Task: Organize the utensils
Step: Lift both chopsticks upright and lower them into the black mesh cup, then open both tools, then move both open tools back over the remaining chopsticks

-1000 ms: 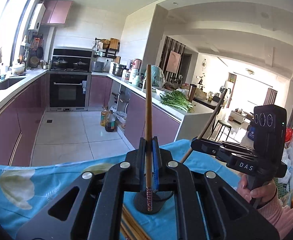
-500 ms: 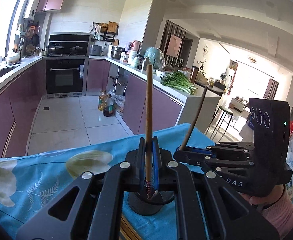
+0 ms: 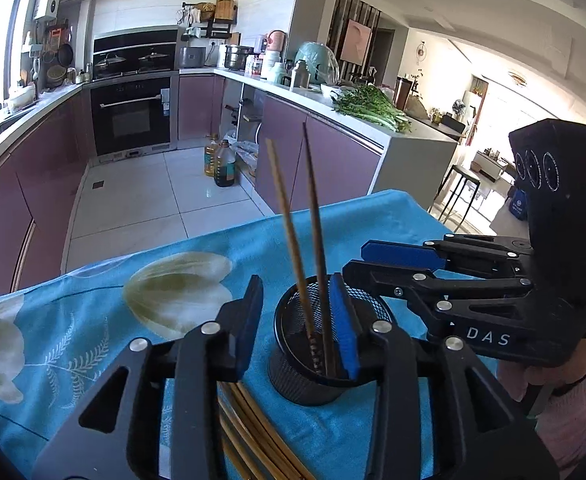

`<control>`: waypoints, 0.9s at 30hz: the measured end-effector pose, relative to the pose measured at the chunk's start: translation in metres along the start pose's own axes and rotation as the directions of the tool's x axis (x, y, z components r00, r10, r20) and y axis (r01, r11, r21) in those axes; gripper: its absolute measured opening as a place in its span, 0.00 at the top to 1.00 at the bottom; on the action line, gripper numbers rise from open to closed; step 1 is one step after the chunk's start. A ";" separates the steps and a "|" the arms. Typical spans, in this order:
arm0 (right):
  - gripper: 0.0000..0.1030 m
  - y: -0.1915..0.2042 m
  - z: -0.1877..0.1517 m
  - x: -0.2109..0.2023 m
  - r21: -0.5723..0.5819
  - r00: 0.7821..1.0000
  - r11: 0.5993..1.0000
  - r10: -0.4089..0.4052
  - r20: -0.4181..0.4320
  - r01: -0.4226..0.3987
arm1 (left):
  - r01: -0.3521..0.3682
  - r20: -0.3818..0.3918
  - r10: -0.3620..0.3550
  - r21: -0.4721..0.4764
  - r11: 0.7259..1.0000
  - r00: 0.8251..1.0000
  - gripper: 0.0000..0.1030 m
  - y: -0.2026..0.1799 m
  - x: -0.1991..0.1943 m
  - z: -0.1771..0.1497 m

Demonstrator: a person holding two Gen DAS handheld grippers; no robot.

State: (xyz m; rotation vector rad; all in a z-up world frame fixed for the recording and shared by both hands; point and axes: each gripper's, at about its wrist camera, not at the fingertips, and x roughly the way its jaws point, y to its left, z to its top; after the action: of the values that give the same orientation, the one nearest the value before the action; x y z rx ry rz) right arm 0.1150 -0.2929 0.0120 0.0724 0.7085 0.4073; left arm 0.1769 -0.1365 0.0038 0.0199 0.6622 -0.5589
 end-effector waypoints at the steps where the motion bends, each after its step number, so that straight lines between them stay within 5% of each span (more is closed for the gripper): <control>1: 0.72 0.001 -0.002 -0.005 0.002 1.000 1.000 0.009 0.018 -0.009 | -0.014 0.015 0.014 0.003 1.000 1.000 0.61 0.003 -0.005 -0.001; 9: 0.65 0.028 -0.034 -0.041 -0.059 0.985 0.988 0.150 0.082 -0.145 | -0.135 0.057 0.135 -0.001 0.991 0.989 0.51 0.028 -0.065 -0.044; 19: 0.65 0.066 -0.090 0.016 -0.050 0.970 0.979 0.189 -0.154 -0.199 | -0.192 -0.145 0.184 -0.046 0.980 0.972 0.51 0.065 -0.052 -0.134; 27: 0.73 0.059 -0.111 0.042 0.017 0.965 0.989 0.148 -0.218 -0.148 | -0.179 -0.217 0.163 -0.054 0.982 0.962 0.52 0.060 -0.027 -0.158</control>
State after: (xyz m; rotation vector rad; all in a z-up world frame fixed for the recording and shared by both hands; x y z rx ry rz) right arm 0.0523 -0.2297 -0.0866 0.0817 0.9243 0.5646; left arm 0.0982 -0.0420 -0.1149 0.0688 0.8798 -0.3678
